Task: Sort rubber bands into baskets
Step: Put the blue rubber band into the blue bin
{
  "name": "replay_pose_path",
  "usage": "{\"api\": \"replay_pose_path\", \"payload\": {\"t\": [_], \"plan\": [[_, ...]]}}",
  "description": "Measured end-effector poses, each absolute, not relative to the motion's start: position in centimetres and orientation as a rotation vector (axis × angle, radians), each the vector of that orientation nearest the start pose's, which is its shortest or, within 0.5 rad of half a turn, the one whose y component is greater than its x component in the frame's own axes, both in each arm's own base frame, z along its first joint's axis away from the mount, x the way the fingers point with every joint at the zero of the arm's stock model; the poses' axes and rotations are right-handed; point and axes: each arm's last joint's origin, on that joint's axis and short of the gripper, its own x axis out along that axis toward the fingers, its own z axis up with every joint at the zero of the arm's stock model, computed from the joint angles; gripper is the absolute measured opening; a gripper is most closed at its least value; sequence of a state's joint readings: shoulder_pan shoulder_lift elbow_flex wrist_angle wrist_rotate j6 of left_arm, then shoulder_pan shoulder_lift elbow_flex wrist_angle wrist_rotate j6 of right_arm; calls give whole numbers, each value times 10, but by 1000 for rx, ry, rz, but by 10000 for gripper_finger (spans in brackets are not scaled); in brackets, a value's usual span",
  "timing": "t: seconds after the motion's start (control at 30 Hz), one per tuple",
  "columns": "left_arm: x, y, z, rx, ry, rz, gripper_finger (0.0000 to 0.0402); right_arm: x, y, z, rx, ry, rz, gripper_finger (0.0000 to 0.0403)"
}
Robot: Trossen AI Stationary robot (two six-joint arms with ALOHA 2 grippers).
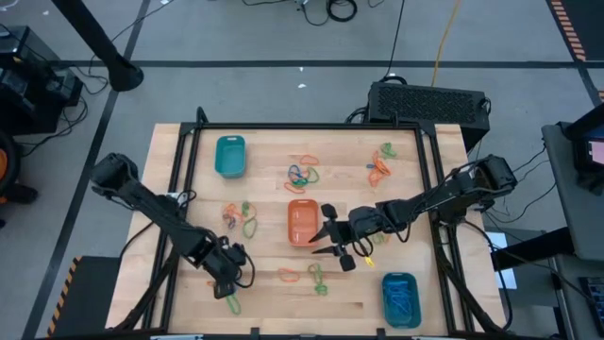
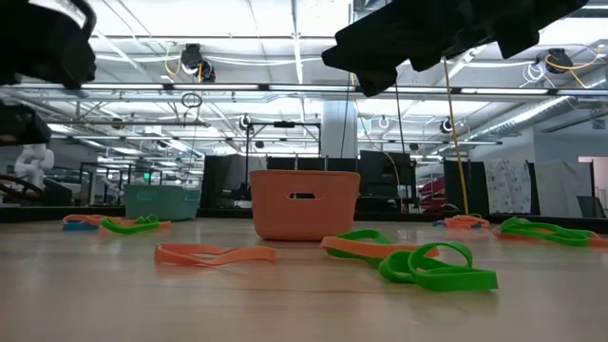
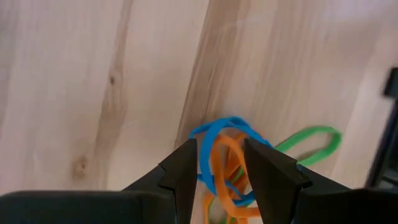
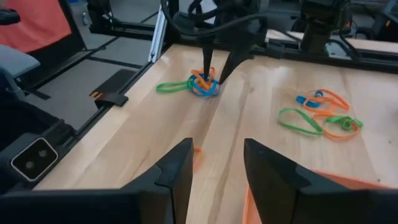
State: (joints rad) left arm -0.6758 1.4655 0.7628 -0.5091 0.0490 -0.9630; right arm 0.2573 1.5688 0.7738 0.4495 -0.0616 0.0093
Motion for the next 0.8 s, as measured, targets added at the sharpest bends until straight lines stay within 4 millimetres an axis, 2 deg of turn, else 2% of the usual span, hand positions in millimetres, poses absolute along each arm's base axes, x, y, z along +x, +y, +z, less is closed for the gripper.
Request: {"api": "replay_pose_path", "payload": {"t": [0.47, 0.8], "plan": [[192, -167, 148, -393, 1415, -21, 133, 312, 86, 198, -18, 392, 317, 135], [191, -167, 152, -400, 1402, -30, 34, 312, 86, 198, -18, 392, 317, 135]]}}
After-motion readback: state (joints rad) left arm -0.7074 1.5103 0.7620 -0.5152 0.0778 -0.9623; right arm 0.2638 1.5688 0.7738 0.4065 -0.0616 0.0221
